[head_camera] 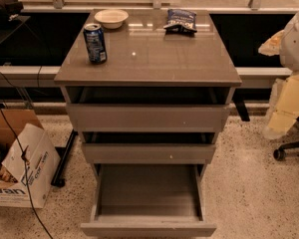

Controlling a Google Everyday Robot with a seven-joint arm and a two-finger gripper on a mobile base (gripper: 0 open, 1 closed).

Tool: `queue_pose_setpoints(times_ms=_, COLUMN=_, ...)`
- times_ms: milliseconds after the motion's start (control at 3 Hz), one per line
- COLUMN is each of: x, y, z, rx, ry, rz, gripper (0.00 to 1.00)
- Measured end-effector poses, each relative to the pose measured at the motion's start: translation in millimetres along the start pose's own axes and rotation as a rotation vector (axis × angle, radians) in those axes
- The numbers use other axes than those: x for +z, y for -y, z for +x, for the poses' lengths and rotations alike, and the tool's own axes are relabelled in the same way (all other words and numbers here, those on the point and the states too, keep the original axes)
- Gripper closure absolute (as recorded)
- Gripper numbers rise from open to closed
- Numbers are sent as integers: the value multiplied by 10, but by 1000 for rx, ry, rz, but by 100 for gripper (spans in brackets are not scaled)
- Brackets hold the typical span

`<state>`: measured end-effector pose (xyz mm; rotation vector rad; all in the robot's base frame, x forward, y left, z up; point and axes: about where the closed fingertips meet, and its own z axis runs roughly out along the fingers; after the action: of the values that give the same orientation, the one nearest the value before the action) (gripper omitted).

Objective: Place pepsi can into bottom drawer

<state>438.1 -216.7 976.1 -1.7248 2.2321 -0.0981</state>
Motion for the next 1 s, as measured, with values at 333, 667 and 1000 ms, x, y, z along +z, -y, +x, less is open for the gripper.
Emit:
queue_pose_setpoints(times_ms=333, x=0, y=0, z=-1, rx=0, ry=0, rz=0, gripper=0)
queue_pose_setpoints(times_ms=667, x=47, y=96, z=-172, rx=12, ry=50, rz=20, gripper=0)
queue_pose_setpoints(times_ms=1000, x=158, y=337, z=-442, rx=46, ry=142, rz=49, gripper=0)
